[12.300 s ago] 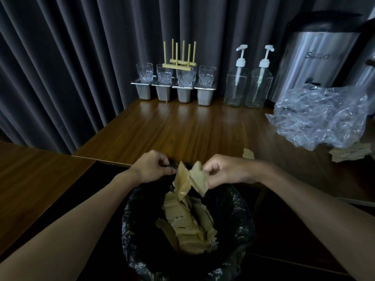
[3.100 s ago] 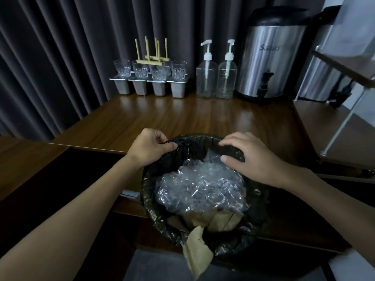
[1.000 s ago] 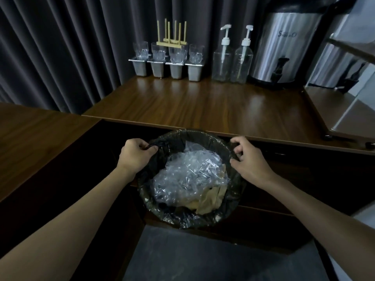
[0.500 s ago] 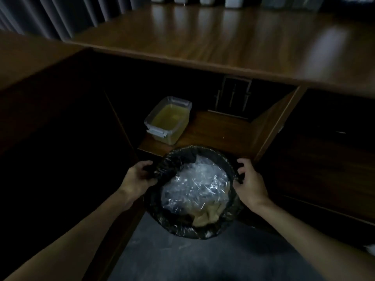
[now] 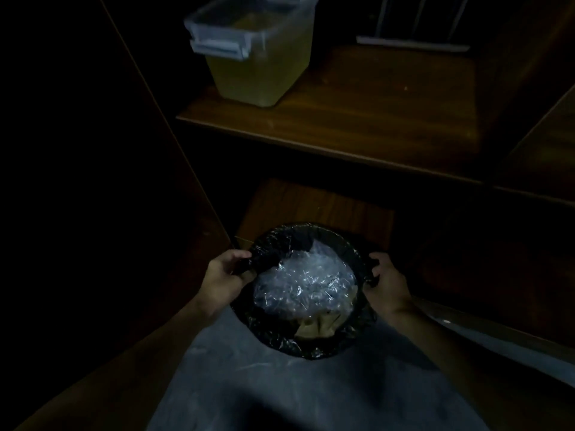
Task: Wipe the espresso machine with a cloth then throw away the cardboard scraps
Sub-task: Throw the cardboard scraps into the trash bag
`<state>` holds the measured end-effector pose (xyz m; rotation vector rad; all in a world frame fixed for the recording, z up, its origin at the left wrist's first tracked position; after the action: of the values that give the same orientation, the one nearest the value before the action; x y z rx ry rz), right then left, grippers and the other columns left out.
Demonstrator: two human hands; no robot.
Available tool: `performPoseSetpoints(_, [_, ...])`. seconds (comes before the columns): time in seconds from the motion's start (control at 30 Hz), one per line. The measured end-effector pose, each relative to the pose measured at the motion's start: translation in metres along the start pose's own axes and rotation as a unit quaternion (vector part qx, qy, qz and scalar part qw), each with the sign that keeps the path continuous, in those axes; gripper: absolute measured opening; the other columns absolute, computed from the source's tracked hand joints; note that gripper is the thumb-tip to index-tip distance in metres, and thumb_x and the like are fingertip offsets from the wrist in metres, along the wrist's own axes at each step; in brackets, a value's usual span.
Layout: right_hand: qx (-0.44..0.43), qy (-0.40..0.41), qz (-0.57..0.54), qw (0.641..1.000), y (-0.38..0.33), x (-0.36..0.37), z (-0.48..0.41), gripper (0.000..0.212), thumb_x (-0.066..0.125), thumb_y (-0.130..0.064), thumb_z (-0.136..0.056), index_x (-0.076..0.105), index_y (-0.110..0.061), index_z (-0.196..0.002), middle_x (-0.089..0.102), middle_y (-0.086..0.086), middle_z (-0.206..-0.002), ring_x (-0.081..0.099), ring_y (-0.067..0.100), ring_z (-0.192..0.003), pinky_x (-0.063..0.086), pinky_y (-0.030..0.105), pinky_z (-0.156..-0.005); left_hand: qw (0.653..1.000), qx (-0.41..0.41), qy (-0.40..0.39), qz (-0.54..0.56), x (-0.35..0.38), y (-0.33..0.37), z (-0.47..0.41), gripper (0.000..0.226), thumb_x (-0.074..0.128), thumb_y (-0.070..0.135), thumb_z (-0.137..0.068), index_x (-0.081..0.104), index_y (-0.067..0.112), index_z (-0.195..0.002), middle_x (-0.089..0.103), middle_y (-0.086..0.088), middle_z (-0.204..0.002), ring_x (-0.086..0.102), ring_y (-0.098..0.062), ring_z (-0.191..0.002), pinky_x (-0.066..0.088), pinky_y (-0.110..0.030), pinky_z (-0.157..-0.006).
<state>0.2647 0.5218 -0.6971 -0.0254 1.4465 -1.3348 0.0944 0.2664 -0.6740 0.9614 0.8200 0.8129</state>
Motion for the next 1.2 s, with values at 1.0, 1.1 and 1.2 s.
performPoseSetpoints(1.0, [-0.091, -0.038, -0.018, 0.995, -0.275, -0.154, 0.042, 0.04, 0.063, -0.016, -0.089, 0.051, -0.027, -0.126, 0.051, 0.0, -0.125, 0.055, 0.022, -0.113, 0.05, 0.047, -0.096, 0.996, 0.088, 0.012, -0.027, -0.062, 0.295, 0.07, 0.023, 0.07, 0.023, -0.093, 0.068, 0.009, -0.111, 0.067, -0.003, -0.108, 0.062, -0.007, -0.097, 0.048, -0.007, -0.068])
performPoseSetpoints(1.1, [-0.154, -0.04, -0.026, 0.987, -0.363, -0.213, 0.065, 0.03, 0.061, -0.014, -0.089, 0.056, -0.023, -0.118, 0.056, -0.001, -0.112, 0.06, 0.019, -0.1, 0.056, 0.041, -0.084, 0.992, 0.125, 0.005, -0.029, -0.092, 0.394, 0.101, 0.009, 0.068, 0.024, -0.094, 0.072, 0.016, -0.099, 0.07, 0.001, -0.096, 0.065, -0.008, -0.087, 0.049, -0.011, -0.065])
performPoseSetpoints(1.2, [-0.214, -0.031, -0.02, 0.976, -0.441, -0.263, 0.083, 0.016, 0.058, -0.016, -0.091, 0.058, -0.027, -0.103, 0.061, -0.005, -0.094, 0.063, 0.014, -0.08, 0.052, 0.027, -0.064, 0.985, 0.17, 0.008, -0.037, -0.12, 0.482, 0.131, 0.01, 0.063, 0.022, -0.097, 0.07, 0.02, -0.091, 0.074, -0.006, -0.095, 0.068, -0.012, -0.079, 0.051, -0.014, -0.061])
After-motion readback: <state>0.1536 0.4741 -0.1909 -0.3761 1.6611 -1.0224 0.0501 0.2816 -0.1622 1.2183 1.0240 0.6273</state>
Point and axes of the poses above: each hand's wrist, its own z-axis away from the middle knuckle, its own x-axis out of the palm, y = z × x, the point moved 1 cm from there along -z, towards the middle knuckle
